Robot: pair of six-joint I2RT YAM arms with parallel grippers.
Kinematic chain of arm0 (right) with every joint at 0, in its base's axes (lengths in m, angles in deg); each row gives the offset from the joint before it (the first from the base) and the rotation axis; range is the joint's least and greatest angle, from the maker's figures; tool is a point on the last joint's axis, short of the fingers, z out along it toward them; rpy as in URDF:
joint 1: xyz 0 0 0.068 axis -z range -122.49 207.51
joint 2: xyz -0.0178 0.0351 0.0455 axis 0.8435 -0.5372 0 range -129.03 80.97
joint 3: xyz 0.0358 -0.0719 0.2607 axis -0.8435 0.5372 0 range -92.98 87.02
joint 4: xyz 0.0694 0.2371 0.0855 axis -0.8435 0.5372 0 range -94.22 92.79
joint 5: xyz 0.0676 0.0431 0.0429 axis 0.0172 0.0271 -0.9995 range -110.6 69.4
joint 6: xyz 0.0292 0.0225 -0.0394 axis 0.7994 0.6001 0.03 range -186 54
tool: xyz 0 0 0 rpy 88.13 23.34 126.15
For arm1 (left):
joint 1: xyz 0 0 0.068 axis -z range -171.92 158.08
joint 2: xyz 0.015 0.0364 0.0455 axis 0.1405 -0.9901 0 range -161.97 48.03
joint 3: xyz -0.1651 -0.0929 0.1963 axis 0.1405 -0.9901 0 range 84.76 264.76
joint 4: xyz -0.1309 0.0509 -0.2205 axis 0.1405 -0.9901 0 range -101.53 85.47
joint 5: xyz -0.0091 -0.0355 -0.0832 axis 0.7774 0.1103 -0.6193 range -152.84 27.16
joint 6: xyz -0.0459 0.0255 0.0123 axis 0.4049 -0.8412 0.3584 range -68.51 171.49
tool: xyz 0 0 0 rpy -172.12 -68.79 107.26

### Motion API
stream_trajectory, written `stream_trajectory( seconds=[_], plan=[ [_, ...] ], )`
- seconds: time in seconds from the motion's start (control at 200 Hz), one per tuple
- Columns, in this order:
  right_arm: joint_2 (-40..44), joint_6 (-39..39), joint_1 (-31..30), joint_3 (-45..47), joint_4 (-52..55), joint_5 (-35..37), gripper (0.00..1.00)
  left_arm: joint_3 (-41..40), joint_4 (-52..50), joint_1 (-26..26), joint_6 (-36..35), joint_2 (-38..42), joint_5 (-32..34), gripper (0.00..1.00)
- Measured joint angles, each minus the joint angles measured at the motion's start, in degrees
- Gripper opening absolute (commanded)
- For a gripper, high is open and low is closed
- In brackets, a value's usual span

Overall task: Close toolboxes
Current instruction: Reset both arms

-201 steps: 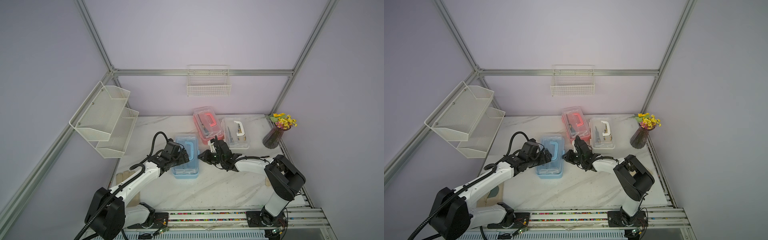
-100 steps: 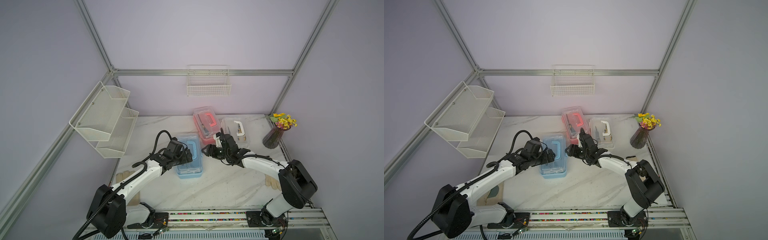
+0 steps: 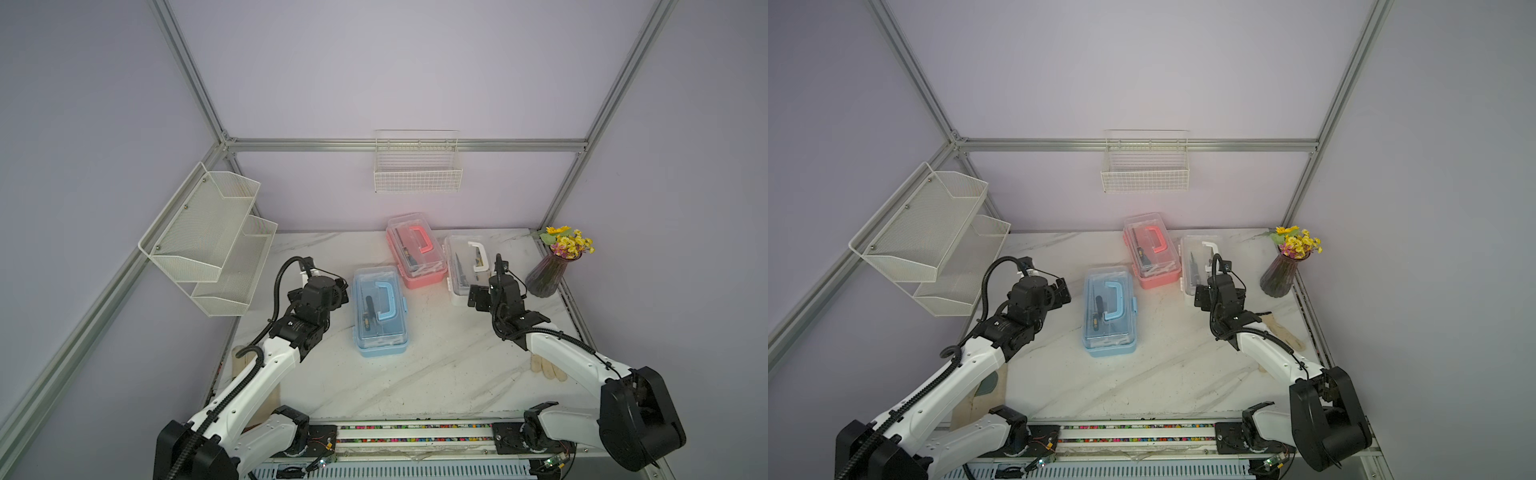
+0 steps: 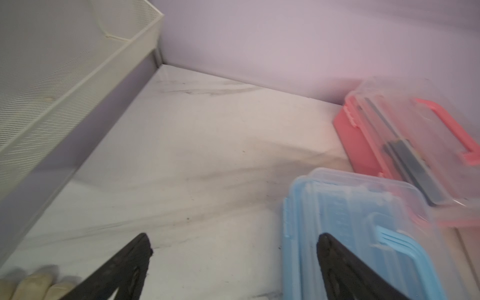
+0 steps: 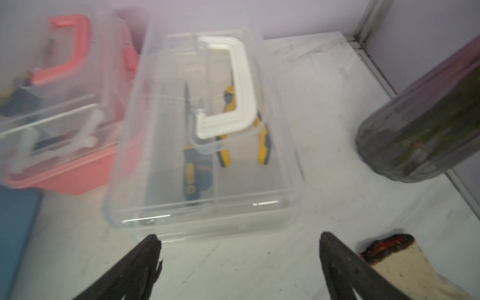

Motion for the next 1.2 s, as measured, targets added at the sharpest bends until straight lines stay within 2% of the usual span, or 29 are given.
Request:
stream_trajectory(
  seconds=[0.18,0.36,0.54,0.84,1.01,1.2],
  plan=[
    [-4.31,-3.96,3.76,9.33,-16.37,0.5,0.97,-14.21,13.4,-7.34,-6.14,0.22,5.14,1.0],
    [-11.15,-6.78,5.11,13.05,-32.2,-1.64,0.97,-22.93,30.93,-10.12,-13.86,-3.58,2.27,1.0],
    [-17.03,-9.01,6.62,13.81,-43.67,-3.98,0.97,-23.8,45.66,-12.11,-19.5,-12.39,-2.84,1.0],
    [-26.69,-10.73,9.97,12.17,-56.5,-6.95,0.97,-23.78,62.71,-14.56,-22.93,-22.73,-8.87,1.0],
    [-28.57,-10.14,11.91,12.17,-59.06,-8.85,0.97,-23.28,63.76,-15.56,-24.13,-28.48,-12.59,1.0],
    [-28.57,-9.77,12.5,12.17,-59.43,-10.03,0.97,-22.58,65.26,-18.21,-23.67,-29.92,-15.52,1.0]
  ],
)
